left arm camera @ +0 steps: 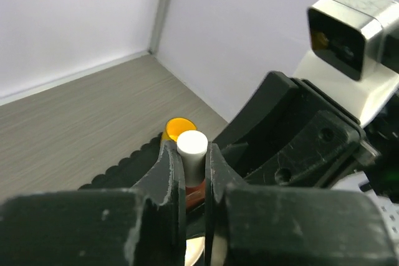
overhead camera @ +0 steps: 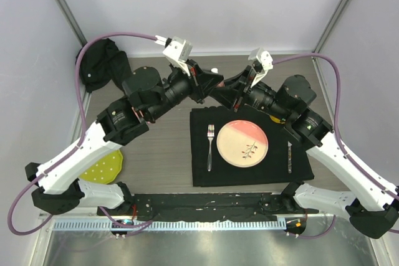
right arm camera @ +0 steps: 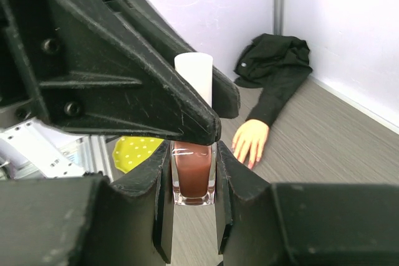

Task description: Paint the nails

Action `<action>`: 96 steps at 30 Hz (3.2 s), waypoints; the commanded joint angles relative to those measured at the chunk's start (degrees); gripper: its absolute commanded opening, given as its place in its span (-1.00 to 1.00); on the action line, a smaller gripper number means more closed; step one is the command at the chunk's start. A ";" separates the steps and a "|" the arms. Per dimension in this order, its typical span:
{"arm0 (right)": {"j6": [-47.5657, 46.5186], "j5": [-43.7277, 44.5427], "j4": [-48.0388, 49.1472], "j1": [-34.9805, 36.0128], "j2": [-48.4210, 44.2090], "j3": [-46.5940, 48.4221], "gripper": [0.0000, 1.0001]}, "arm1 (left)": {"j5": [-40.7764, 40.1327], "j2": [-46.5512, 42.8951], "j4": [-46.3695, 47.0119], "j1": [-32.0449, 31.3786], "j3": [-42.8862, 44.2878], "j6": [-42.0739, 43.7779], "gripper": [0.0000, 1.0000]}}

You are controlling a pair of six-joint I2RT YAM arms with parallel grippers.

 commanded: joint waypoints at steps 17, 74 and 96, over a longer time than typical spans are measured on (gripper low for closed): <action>28.03 -34.31 41.06 0.30 1.01 -3.66 -0.98 | 83.38 13.05 77.54 17.31 -11.78 -58.40 -1.00; -4.59 -0.11 -0.55 2.24 1.44 4.60 -0.97 | -1.53 -3.83 -3.51 2.28 0.88 -3.46 0.00; 4.09 -7.56 11.56 3.03 0.22 2.33 -0.98 | 36.68 -4.79 11.23 3.42 -9.66 1.02 -1.00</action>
